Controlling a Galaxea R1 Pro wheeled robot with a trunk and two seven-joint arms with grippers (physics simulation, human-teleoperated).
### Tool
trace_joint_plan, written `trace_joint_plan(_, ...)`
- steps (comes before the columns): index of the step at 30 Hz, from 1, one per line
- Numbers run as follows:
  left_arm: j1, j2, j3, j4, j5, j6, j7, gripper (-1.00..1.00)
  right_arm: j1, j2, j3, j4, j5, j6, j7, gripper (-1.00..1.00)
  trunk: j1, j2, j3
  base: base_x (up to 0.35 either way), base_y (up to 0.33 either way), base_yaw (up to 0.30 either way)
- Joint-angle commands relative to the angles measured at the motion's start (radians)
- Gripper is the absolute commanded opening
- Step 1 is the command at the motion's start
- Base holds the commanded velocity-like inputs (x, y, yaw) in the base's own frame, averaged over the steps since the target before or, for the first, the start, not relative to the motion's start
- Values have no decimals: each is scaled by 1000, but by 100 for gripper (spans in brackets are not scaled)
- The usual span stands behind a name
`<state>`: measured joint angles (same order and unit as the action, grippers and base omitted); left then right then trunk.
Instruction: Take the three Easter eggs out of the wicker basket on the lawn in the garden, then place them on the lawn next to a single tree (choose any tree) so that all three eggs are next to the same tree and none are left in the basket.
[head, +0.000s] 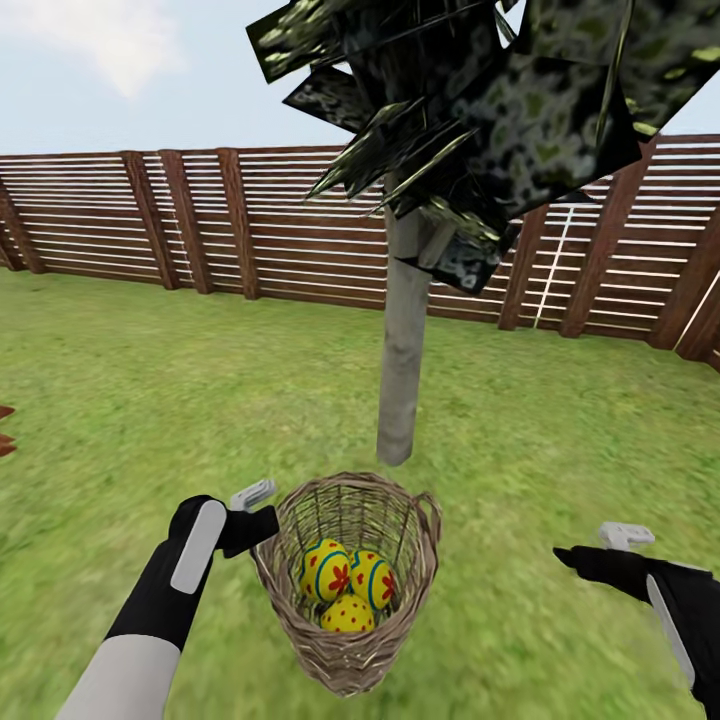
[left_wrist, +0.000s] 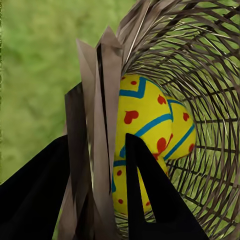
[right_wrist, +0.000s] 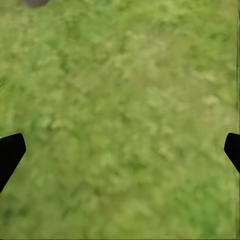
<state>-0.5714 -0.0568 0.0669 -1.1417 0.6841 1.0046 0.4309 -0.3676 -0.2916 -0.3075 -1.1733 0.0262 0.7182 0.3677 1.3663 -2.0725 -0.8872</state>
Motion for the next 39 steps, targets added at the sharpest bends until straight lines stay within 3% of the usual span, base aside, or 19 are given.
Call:
trace_joint_plan(1, -1, -1, 2, -1, 26, -1, 9, -100, -1, -8, -3, -6, 2, 4, 21, 100, 4, -8, -4, 0, 0, 0)
trace_joint_plan(6, -1, 0, 2, -1, 26, -1, 9, -100, -1, -10, -2, -9, 3, 1, 30, 100, 23, -43, -20, 0, 0, 0)
trace_joint_plan(14, -1, 5, 5, -6, 26, -1, 9, -100, -1, -9, 1, -5, 7, -8, 24, 100, 23, -43, -20, 24, -2, 0)
trace_joint_plan(34, -1, 8, 4, -4, 26, -1, 8, -100, -1, -9, 1, -5, 8, -8, 23, 100, 23, -43, -20, 302, -55, 0)
trace_joint_plan(39, -1, 8, 4, -5, 26, -1, 8, -100, -1, -9, 1, -5, 8, -8, 23, 100, 23, -43, -20, 64, 0, 0)
